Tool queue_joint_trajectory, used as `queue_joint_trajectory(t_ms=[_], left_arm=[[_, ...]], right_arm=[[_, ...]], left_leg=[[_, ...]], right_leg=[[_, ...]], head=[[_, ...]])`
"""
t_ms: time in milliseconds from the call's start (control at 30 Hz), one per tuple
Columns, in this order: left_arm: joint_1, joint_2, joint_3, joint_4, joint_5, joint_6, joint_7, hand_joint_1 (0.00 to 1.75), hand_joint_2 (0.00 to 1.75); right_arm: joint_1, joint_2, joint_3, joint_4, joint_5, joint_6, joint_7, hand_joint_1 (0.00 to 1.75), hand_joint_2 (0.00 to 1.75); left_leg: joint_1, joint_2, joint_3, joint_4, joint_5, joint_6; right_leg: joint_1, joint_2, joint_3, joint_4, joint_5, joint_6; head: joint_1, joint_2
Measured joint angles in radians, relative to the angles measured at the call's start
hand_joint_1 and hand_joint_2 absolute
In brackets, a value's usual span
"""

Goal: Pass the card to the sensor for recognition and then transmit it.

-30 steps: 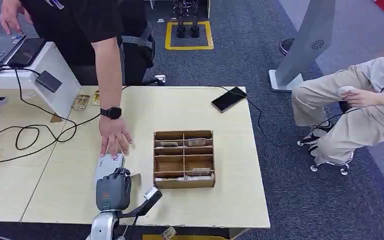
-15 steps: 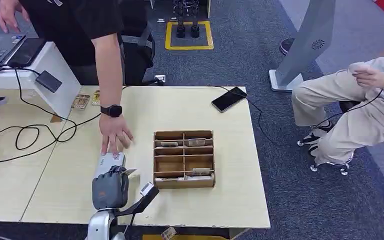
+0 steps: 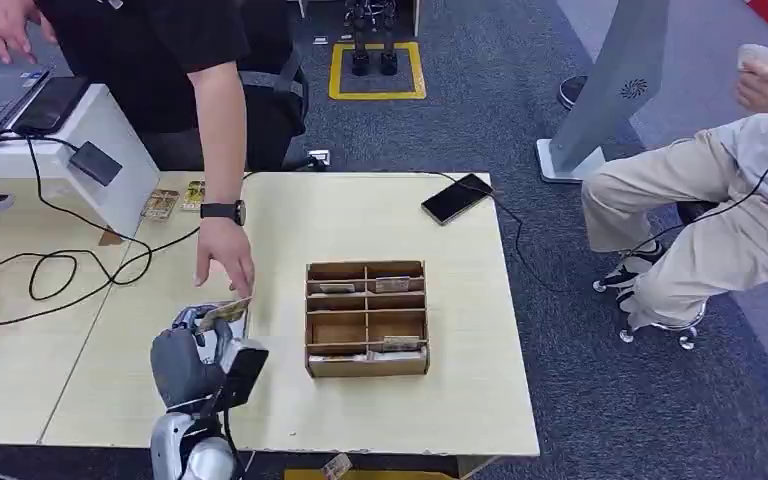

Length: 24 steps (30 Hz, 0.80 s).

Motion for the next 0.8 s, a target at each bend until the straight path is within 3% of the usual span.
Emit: queue_joint_trajectory(t_ms=[133,433,567,767,800], left_arm=[[-0.006,0.003,-0.055,-0.051,0.061,-0.02,0.0,1.75,1.75],[-0.008,0.004,-0.085,-0.091,0.075,-0.026,0.0,1.75,1.75],[-0.022,0.009,-0.106,-0.112,0.194,-0.066,0.003,1.75,1.75],[-0.084,0.013,-0.141,-0.116,0.246,-0.063,0.047,1.75,1.75],[-0.094,0.013,-0.142,-0.115,0.261,-0.062,0.053,1.62,1.75]], right_arm=[[0.0,0.0,0.0,-0.004,-0.003,0.0,-0.006,0.0,1.75],[0.001,0.0,0.0,-0.008,-0.003,0.0,-0.006,0.0,1.75],[0.002,0.0,0.0,-0.008,-0.006,0.0,-0.013,0.0,1.75],[0.002,0.0,0.0,-0.008,0.0,0.0,-0.023,0.0,1.75],[0.001,0.0,0.0,-0.008,0.002,0.0,-0.023,0.0,1.75]], left_leg=[[0.0,0.0,0.0,0.0,0.0,0.0],[0.0,0.0,0.0,0.0,0.0,0.0],[0.0,-0.001,0.0,0.0,0.0,0.0],[0.0,-0.001,0.0,0.0,0.0,0.0],[0.0,-0.001,0.0,0.0,0.0,0.0]], right_leg=[[0.0,0.0,0.001,0.0,0.0,0.0],[0.0,0.0,0.0,0.0,0.0,0.0],[0.0,0.0,0.0,0.0,0.0,0.0],[0.0,0.0,0.001,0.0,0.0,0.0],[0.0,0.0,0.001,0.0,0.0,0.0]], head=[[0.0,0.0],[0.0,0.0],[0.0,0.0],[0.0,0.0],[0.0,0.0]])
